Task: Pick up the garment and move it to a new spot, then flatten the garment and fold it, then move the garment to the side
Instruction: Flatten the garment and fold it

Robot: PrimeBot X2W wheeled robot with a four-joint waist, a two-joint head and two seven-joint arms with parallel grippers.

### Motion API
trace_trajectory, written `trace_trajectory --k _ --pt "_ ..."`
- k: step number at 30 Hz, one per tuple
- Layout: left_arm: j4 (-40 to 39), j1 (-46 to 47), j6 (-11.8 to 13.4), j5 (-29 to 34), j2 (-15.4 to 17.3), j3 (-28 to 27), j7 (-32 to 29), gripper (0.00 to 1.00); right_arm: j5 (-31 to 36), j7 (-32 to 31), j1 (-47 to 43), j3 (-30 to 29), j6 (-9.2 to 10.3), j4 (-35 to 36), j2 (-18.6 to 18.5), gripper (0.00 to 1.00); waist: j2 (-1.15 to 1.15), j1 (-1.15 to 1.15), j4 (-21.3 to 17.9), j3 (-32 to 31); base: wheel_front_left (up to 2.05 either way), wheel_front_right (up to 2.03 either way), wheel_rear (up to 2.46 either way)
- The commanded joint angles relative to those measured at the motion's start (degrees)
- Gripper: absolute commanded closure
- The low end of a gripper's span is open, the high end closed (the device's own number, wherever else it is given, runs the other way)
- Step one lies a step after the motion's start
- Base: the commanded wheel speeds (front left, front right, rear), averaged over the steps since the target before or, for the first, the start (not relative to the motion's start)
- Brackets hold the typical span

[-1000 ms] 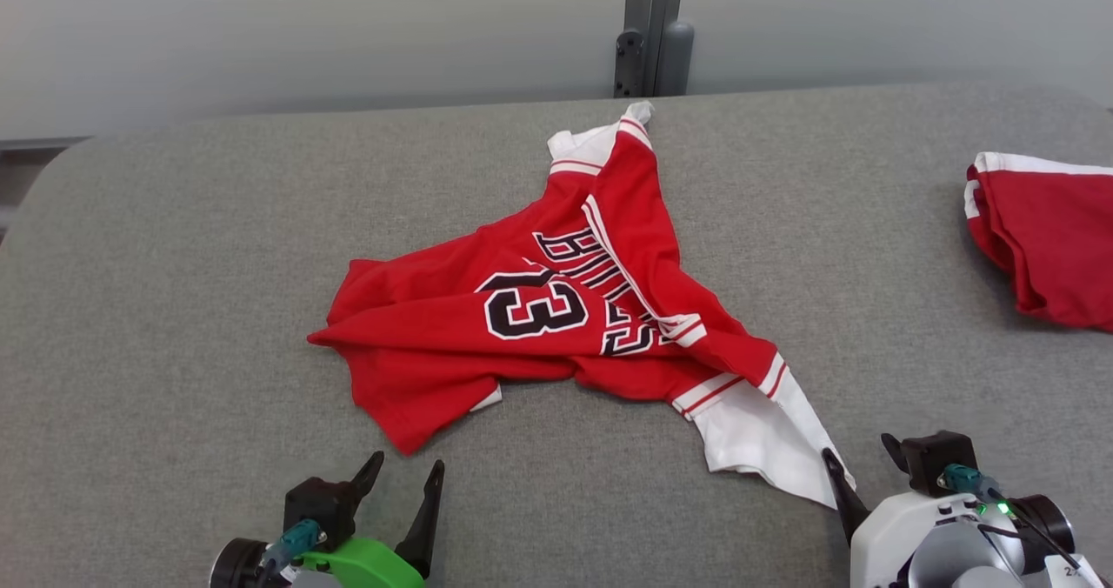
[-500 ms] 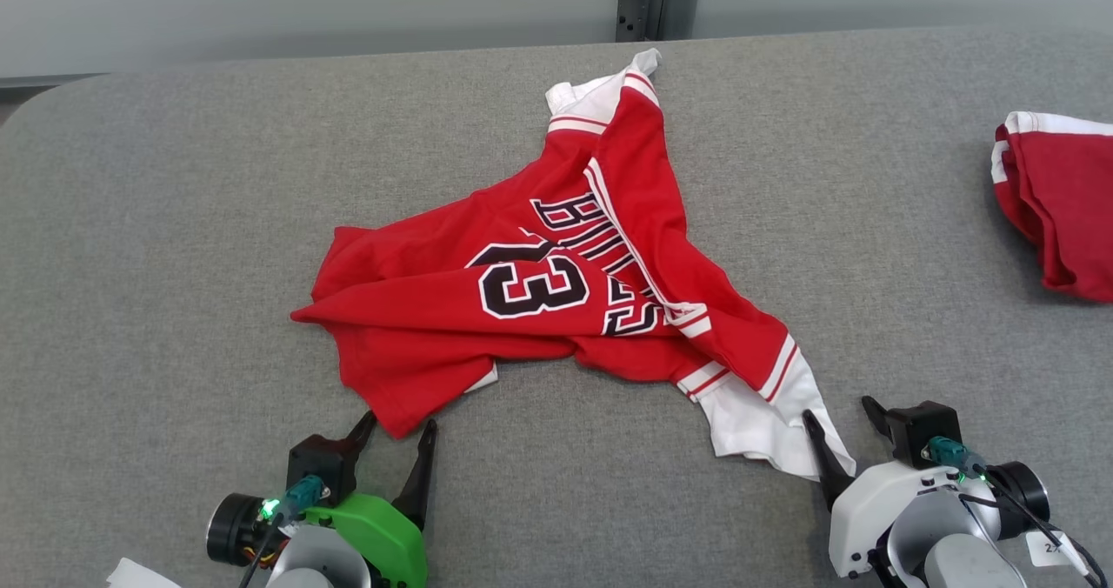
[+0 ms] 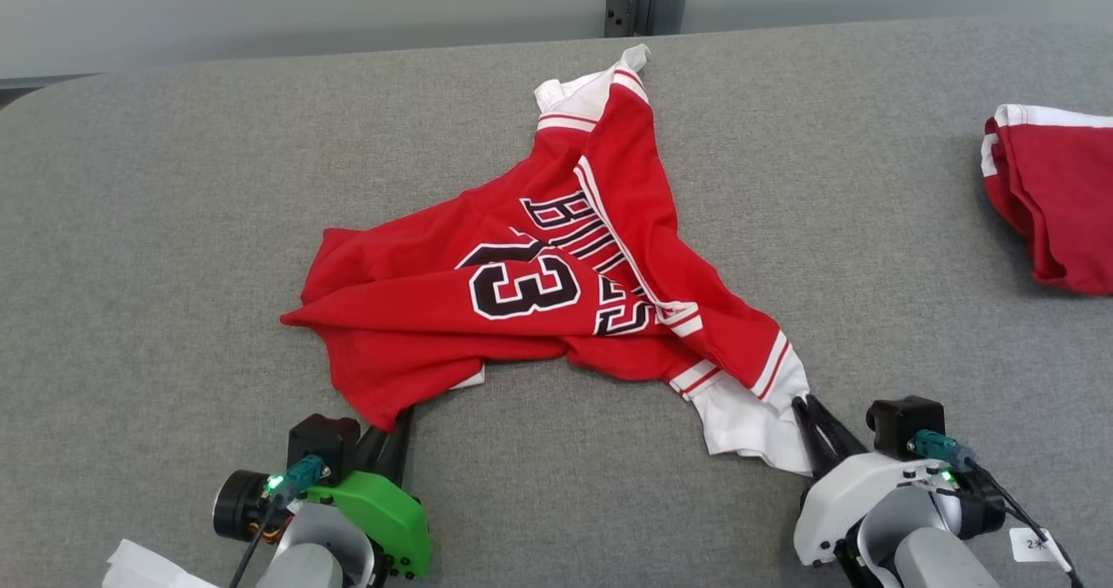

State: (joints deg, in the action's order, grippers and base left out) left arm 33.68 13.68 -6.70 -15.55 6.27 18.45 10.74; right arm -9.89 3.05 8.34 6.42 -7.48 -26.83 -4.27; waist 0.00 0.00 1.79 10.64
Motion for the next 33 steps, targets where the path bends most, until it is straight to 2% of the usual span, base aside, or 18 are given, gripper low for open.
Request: trace_trajectory --k 1,6,11,17,21,25,27,29,33 --pt "-0.73 0.44 -0.28 -1.23 0.62 -0.05 0.22 1.00 -3.68 -0.31 0.23 0.28 -0.02 -0.04 0.28 1.00 0.00 0.00 -0.13 -0.89 0.00 0.00 0.00" --pt "-7.68 -2.62 -0.75 -6.17 2.19 -0.12 -3.39 1.00 -20.67 -2.97 0.30 -0.12 -0.02 8.78 0.37 1.00 0.00 0.00 -0.24 -2.98 0.00 0.00 0.00" --pt "-22.95 -7.65 -0.85 -14.78 5.81 -0.14 -13.64 1.00 -36.36 -8.84 -1.76 -2.88 -0.02 24.61 -1.49 1.00 0.00 0.00 -0.50 -5.44 0.00 0.00 0.00" --pt "-45.60 -12.93 -0.51 -23.48 12.73 -1.56 -27.33 1.00 -46.45 -14.61 -3.06 -9.88 -0.02 41.00 -3.18 1.00 0.00 0.00 -0.45 -7.56 0.00 0.00 0.00" --pt "-59.05 -11.95 1.85 -29.45 15.57 -4.86 -34.75 1.00 -52.29 -18.27 0.21 -17.05 -0.02 48.30 -1.47 1.00 0.00 0.00 -0.38 -7.73 0.00 0.00 0.00" --pt "-65.06 -5.29 4.04 -34.92 17.43 -8.54 -40.71 1.00 -54.00 -24.07 7.07 -22.61 -0.02 49.78 -0.56 1.00 0.00 0.00 -0.32 -5.86 0.00 0.00 0.00" --pt "-65.30 0.54 4.93 -37.24 18.16 -9.86 -43.65 1.00 -51.01 -27.41 12.46 -24.76 -0.02 48.52 -0.89 1.00 0.00 0.00 -0.41 -3.66 0.00 0.00 0.00" --pt "-63.46 7.36 5.74 -37.83 18.90 -10.70 -45.99 1.00 -48.79 -30.97 18.84 -26.02 -0.02 45.85 -0.17 1.00 0.00 0.00 -0.63 -0.82 0.00 0.00 0.00" --pt "-55.52 22.17 6.77 -37.47 18.89 -10.39 -49.25 1.00 -39.95 -36.51 33.72 -27.29 -0.02 38.21 0.57 1.00 0.00 0.00 -1.45 5.88 0.00 0.00 0.00"
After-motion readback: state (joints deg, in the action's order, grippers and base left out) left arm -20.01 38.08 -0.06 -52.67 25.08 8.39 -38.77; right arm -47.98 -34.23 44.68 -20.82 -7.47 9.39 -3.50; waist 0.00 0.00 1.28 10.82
